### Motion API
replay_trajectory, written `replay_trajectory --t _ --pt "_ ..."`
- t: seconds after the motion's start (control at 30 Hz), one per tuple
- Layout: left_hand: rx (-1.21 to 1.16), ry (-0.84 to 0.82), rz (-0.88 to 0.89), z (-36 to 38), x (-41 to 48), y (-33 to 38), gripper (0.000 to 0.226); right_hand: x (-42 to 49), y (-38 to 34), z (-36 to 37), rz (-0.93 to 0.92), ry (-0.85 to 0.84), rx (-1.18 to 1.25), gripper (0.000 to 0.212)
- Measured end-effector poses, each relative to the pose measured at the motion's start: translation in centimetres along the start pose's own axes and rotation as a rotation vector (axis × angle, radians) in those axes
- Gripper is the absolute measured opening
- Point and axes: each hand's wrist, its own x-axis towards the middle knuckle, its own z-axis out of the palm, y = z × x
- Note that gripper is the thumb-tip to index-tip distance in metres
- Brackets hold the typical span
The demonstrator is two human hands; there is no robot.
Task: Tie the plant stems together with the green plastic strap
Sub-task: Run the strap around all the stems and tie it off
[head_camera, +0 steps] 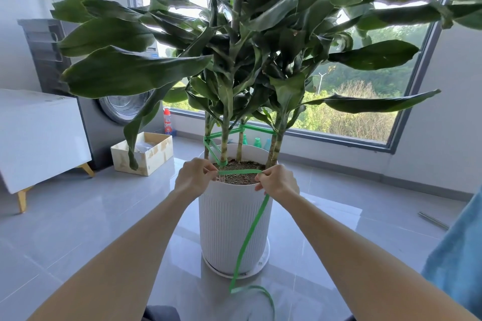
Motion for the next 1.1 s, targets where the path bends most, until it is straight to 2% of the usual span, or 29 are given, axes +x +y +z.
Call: replay_trajectory --t 0.2,0.33,0.37,0.47,0.6,0.7,0.77,0.9,1.1 --pt "0.029 0.107 -0.101 -0.3 0.4 -0.8 0.01 0.5 1.0 -0.6 0.094 0.064 0.003 0.022" --pt "-0.021 0.137 -0.053 -0.2 0.4 -0.4 0.013 0.6 1.5 0.0 0.077 -0.069 -0.02 0.019" --pt "-0.05 0.147 -0.04 -0.2 0.4 -0.2 0.013 0.6 1.4 0.2 0.059 -0.108 -0.013 0.023" --pt "-0.18 0.099 -0.021 0.1 0.4 0.6 0.011 0.7 0.6 0.6 0.032 -0.211 0.058 0.052" --pt "-0.3 0.012 0.007 0.4 0.6 1.2 0.009 0.5 -0.7 0.9 -0.021 -0.297 0.22 0.051" --pt "-0.327 0.014 0.029 0.5 0.8 1.3 0.007 0.6 -1.1 1.3 -0.155 -0.201 0.279 0.038" --pt "-0.341 0.025 0.036 0.5 0.9 1.2 0.003 0.7 -1.2 1.5 -0.256 -0.114 0.196 0.032" --pt "-0.381 0.051 0.03 0.5 1.4 1.0 0.004 1.2 -1.3 2.0 -0.337 -0.06 0.155 0.012" --pt "-0.351 0.141 0.009 0.8 2.8 -0.3 0.01 2.3 -1.8 1.7 -0.343 0.088 0.049 0.017"
